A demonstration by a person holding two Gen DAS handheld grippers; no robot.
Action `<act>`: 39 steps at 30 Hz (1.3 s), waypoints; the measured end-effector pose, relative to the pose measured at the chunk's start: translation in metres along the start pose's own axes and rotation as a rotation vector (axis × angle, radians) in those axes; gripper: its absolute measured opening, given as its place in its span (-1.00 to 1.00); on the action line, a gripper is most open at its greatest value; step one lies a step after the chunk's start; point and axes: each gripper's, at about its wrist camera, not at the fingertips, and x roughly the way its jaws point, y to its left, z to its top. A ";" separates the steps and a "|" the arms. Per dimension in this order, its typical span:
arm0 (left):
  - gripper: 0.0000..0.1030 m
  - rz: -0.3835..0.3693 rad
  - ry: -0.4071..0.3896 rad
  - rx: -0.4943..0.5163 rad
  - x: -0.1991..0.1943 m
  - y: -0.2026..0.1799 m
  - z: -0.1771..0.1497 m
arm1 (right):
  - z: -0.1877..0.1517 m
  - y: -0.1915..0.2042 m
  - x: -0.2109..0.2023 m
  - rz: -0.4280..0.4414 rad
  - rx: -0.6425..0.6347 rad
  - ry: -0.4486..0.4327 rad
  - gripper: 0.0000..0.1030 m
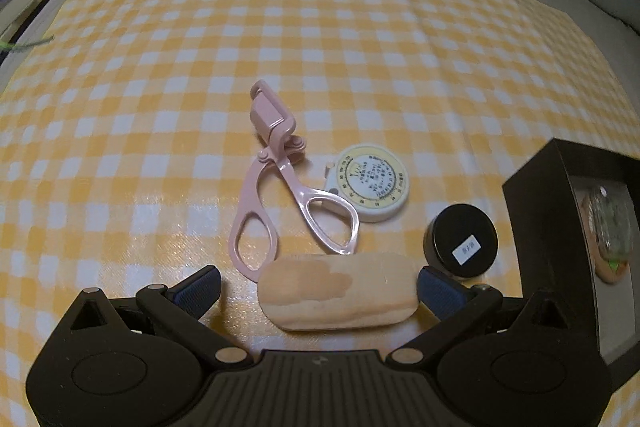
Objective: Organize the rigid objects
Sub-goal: 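Carry the wooden oval block into the box beside the cork coaster and release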
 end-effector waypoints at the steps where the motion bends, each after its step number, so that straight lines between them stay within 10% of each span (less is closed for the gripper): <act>1: 1.00 -0.001 0.002 -0.012 0.001 0.000 0.000 | 0.000 0.000 0.000 -0.001 0.000 0.000 -0.92; 17: 0.74 0.008 -0.002 -0.052 0.017 -0.027 -0.009 | 0.003 -0.003 -0.006 0.002 0.010 -0.015 -0.93; 39: 0.74 -0.354 -0.090 0.104 -0.068 -0.150 -0.028 | 0.019 -0.015 -0.021 0.041 0.098 -0.077 -0.93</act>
